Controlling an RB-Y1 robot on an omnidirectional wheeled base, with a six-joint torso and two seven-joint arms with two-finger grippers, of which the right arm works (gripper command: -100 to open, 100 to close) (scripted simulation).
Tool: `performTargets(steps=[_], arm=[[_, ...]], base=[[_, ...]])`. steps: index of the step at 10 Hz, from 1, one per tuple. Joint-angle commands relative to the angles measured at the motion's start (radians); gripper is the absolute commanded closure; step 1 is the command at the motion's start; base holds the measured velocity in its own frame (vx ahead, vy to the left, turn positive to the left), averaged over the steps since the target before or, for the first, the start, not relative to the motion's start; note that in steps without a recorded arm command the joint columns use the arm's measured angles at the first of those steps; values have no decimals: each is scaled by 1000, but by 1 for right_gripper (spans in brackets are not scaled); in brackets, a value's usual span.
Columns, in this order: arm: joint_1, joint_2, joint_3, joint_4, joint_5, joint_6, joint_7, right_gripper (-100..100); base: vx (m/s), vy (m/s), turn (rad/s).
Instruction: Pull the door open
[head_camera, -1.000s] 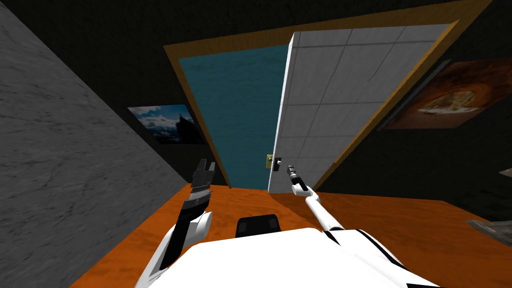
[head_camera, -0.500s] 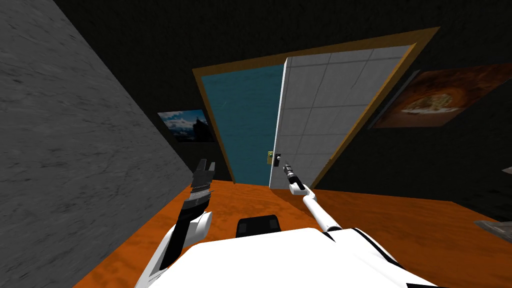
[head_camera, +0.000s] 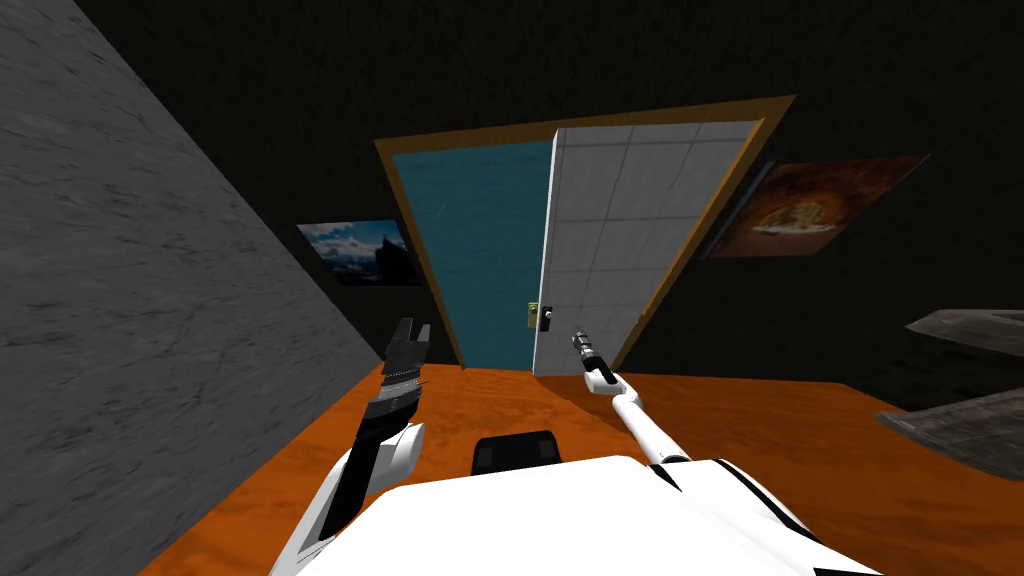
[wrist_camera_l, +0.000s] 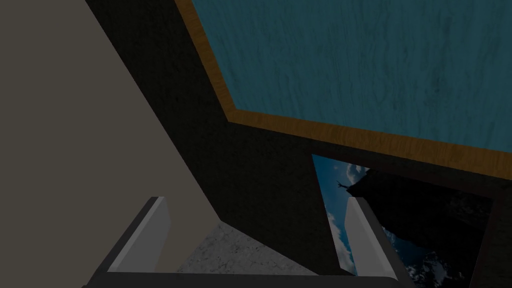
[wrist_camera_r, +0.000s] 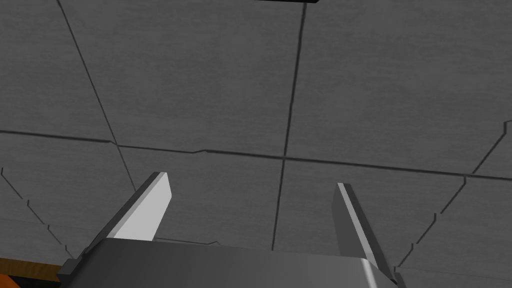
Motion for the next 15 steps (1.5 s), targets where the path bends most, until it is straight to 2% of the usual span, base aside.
performTargets(steps=[1,5,8,9,10,15], arm=[[19,-6,-14,-19,-2,11,5,-100],[2,7,-8,-20,1,7,9,-100],[-29,32,16,-34,8,4,10,-100],[-17,27,10,-41,6,9,11,-100],[-17,27,10,-41,6,9,11,100],[-17,27,10,-41,6,9,11,100]], base=[[134,-101,-15],[174,-8,59],[206,89,154],[85,44,25],[-6,-4,-23],[-17,-6,7]])
